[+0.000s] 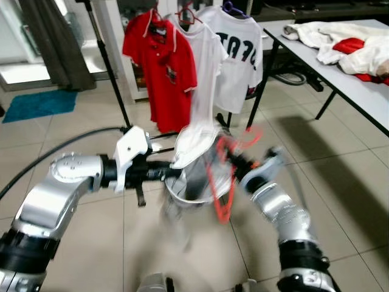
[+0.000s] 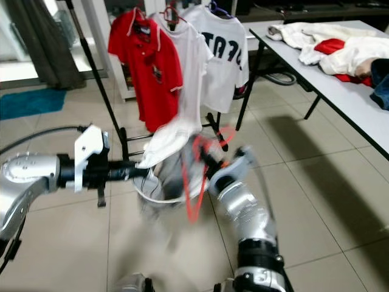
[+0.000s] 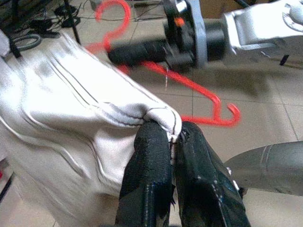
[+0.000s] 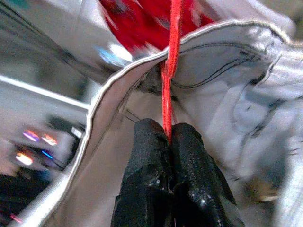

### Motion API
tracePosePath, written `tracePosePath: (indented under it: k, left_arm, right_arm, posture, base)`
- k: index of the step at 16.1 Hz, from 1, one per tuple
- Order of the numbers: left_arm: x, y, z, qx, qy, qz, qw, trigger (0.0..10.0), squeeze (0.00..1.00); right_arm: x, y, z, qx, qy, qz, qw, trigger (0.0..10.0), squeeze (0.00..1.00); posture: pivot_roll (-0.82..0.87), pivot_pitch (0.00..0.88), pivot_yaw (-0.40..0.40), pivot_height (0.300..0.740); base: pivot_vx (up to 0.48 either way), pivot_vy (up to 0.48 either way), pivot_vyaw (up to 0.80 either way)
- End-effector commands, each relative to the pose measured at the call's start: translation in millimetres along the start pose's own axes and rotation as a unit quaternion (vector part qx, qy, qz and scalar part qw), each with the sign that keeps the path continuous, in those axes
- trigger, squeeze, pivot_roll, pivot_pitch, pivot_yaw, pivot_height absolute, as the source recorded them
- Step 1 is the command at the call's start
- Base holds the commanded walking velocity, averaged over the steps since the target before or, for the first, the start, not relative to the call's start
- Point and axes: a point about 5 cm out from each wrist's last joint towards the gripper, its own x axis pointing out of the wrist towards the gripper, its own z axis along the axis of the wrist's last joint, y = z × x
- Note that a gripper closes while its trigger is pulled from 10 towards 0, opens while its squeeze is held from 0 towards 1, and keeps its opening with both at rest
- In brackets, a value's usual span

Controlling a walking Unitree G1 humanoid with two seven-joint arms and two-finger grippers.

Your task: Hang hanger

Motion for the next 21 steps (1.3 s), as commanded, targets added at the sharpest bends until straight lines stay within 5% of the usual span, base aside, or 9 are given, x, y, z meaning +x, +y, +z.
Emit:
tracePosePath:
  k: [1, 6, 12, 13, 15, 16, 21]
  left_arm:
    - [5.7, -9.8, 14.9, 0.028, -0.027, -0.042, 0.998, 0.0, 0.00]
    - [13.1, -25.4, 25.4, 0.022, -0.058, -0.097, 0.993, 0.0, 0.00]
    - [12.1, -35.6, 52.0, -0.019, -0.142, -0.130, 0.981, 0.0, 0.00]
    - [10.1, -34.4, 57.7, -0.024, -0.161, -0.127, 0.978, 0.0, 0.00]
    - [-2.9, -24.8, 70.4, -0.029, -0.196, -0.106, 0.974, 0.0, 0.00]
    - [-5.1, -23.4, 71.8, -0.030, -0.200, -0.102, 0.974, 0.0, 0.00]
    - [-51.9, 6.4, 99.9, -0.033, -0.291, -0.021, 0.956, 0.0, 0.00]
  right_arm:
    - [7.4, 26.9, 15.7, 0.054, -0.074, 0.067, 0.994, 10.0, 0.00]
    - [22.8, 42.9, 27.3, 0.143, -0.163, 0.088, 0.972, 10.0, 0.00]
    - [33.5, 37.4, 26.7, 0.115, -0.200, 0.037, 0.972, 10.0, 0.00]
    - [33.9, 37.9, 25.2, 0.090, -0.198, 0.035, 0.975, 10.0, 0.00]
    - [33.7, 37.2, 17.5, -0.027, -0.183, 0.029, 0.982, 10.0, 0.00]
    - [33.2, 36.6, 16.3, -0.043, -0.181, 0.029, 0.982, 10.0, 0.00]
    - [12.0, -3.9, 5.2, -0.256, -0.123, -0.010, 0.959, 10.0, 0.00]
  posture:
    - [0.05, 0.000, 0.027, 0.705]
    - [0.08, 0.000, 0.019, 0.705]
    - [0.10, 0.000, 0.008, 0.705]
    - [0.10, 0.000, 0.008, 0.705]
    - [0.10, 0.000, 0.002, 0.705]
    - [0.10, 0.000, 0.002, 0.705]
    - [0.10, 0.000, -0.004, 0.705]
  base:
    - [0.000, 0.000, 0.00]
    - [0.000, 0.000, 0.00]
    - [0.000, 0.000, 0.00]
    - [0.000, 0.000, 0.00]
    - [0.000, 0.000, 0.00]
    - [0.000, 0.000, 0.00]
    - [0.000, 0.000, 0.00]
